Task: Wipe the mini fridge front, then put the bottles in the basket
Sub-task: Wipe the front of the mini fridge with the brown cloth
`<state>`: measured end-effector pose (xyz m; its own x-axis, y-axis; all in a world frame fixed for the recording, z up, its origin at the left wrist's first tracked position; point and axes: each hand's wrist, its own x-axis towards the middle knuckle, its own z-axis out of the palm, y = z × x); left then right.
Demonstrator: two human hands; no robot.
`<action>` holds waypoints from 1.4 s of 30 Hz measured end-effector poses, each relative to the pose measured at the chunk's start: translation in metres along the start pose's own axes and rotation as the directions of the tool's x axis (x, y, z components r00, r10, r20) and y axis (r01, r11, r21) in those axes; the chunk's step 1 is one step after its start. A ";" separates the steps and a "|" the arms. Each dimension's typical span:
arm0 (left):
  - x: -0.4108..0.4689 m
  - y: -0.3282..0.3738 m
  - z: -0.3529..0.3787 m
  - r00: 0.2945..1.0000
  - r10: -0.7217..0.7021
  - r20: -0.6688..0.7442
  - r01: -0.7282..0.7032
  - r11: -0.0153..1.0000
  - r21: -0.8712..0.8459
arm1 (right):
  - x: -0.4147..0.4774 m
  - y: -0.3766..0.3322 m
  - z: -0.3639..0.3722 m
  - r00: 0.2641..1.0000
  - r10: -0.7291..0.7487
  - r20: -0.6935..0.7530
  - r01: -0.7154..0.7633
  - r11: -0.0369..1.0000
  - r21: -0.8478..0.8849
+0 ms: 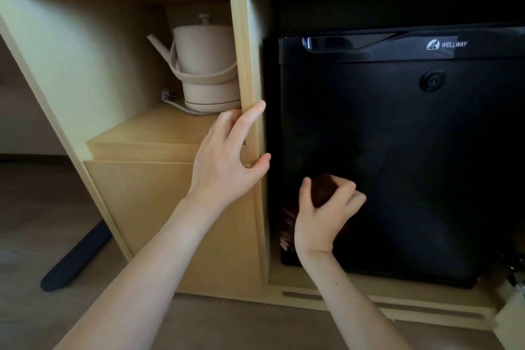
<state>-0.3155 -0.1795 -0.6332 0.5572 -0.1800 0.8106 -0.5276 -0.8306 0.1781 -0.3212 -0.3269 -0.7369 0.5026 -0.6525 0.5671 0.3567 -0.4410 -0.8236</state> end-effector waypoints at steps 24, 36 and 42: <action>-0.013 -0.009 0.007 0.998 0.065 -0.007 -0.065 0.996 0.063 | -0.002 -0.019 0.032 0.993 -0.087 -0.076 0.091 0.995 0.042; -0.014 -0.011 0.008 0.996 0.083 -0.031 -0.079 0.992 0.096 | 0.033 -0.074 0.040 0.987 -0.098 -0.131 0.102 0.994 0.025; -0.014 -0.011 0.007 0.995 0.095 -0.031 -0.091 0.991 0.101 | 0.028 -0.060 0.042 0.973 -0.194 -0.125 0.193 0.981 -0.019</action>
<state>-0.3126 -0.1715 -0.6501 0.4850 -0.2416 0.8405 -0.5084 -0.8599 0.0462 -0.2956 -0.2927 -0.6707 0.3218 -0.6264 0.7100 0.4317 -0.5703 -0.6989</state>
